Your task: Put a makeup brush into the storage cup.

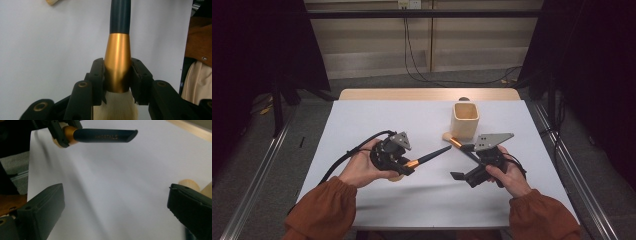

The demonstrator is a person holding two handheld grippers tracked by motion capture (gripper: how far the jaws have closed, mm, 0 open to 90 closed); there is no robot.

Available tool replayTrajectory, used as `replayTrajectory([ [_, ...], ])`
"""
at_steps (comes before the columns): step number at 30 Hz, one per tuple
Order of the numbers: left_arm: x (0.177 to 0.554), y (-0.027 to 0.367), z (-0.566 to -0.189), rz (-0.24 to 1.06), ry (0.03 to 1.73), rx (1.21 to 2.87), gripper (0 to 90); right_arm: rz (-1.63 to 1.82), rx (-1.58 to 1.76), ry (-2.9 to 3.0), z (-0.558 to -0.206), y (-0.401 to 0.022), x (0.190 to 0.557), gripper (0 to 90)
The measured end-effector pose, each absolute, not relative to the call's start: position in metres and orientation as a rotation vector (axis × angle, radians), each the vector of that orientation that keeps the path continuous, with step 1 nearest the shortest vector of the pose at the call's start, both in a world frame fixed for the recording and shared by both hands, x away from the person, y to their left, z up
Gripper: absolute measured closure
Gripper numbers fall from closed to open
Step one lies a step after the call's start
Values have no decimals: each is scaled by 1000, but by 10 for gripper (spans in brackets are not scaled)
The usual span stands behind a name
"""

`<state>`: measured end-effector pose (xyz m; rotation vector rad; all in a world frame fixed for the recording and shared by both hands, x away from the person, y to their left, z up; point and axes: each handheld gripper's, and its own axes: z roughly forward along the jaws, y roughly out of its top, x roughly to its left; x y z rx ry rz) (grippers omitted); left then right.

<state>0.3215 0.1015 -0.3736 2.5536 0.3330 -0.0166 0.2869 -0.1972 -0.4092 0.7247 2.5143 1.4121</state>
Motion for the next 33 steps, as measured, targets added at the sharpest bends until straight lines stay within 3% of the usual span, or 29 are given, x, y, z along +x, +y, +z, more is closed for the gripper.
replayTrajectory([
  [19, 329, 92, -390, -64, 276, 2742, 666, 1082, 542, 2814, -403, -162, 310, 35],
  [33, 327, 90, -394, -103, 268, 2780, 666, 814, 360, 3056, -402, -129, 326, 35],
])
